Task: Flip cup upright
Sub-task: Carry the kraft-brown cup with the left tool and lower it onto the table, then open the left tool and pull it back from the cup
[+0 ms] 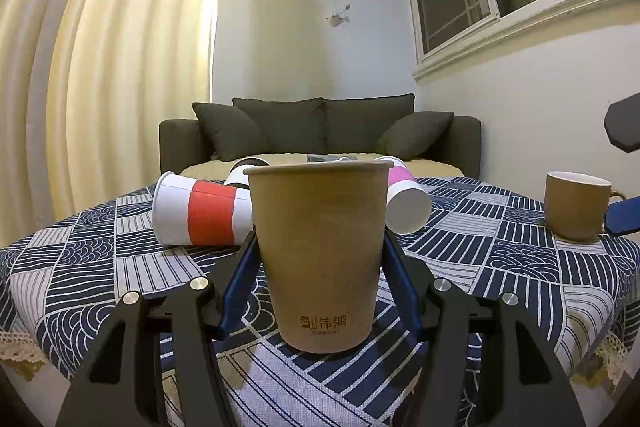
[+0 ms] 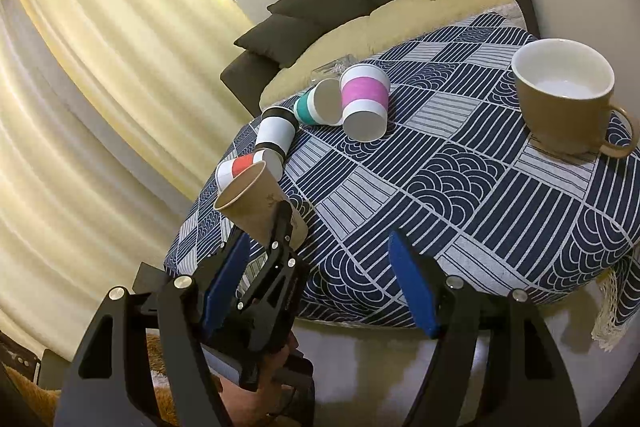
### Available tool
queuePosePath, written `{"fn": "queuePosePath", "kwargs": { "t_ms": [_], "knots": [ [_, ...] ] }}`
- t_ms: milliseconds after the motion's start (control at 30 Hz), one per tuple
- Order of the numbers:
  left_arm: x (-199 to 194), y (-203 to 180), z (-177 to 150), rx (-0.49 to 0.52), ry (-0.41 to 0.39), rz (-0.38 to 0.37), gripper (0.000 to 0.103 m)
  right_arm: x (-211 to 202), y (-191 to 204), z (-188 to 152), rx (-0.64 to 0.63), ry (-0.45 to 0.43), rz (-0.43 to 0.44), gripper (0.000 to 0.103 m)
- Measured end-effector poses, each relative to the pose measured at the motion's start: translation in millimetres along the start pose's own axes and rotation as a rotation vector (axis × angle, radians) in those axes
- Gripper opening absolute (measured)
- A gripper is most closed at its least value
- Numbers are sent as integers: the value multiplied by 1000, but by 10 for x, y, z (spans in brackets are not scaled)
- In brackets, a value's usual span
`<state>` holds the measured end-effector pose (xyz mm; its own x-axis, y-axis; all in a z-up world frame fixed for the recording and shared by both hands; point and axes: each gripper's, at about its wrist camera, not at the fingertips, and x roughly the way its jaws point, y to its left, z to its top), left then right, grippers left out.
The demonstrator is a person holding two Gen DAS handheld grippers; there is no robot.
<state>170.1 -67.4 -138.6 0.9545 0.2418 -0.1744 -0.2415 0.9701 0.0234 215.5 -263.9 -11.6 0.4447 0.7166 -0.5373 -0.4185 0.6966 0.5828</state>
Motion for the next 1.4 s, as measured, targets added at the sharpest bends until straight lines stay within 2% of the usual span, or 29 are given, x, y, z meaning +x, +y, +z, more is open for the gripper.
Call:
{"fn": "queuePosePath", "kwargs": {
  "t_ms": [133,300,367,433,533,833,1033,1133,1400],
  "knots": [
    [33,-16,-32,5,35,2,60,-21,-19,-1,6,-6,-6,71],
    [39,-8,-59,3,53,4,67,-40,-33,-1,11,-11,-3,71],
    [32,-7,-49,4,52,8,72,-46,-30,-7,6,-9,-4,71],
    [15,7,-36,-2,52,13,87,-56,-25,-9,4,-11,-3,71],
    [-13,17,3,5,52,17,93,-92,-22,-12,8,-24,1,71],
    [-231,7,202,29,65,-42,96,-329,-2,-25,1,-116,38,81],
    [-508,25,485,63,81,-77,96,-466,16,-35,-7,-151,53,83],
    [-637,39,656,121,111,-88,96,-528,62,-54,-29,-164,63,85],
    [-1004,253,1018,120,179,-155,96,-662,270,-160,-123,-194,67,87]
  ]
}}
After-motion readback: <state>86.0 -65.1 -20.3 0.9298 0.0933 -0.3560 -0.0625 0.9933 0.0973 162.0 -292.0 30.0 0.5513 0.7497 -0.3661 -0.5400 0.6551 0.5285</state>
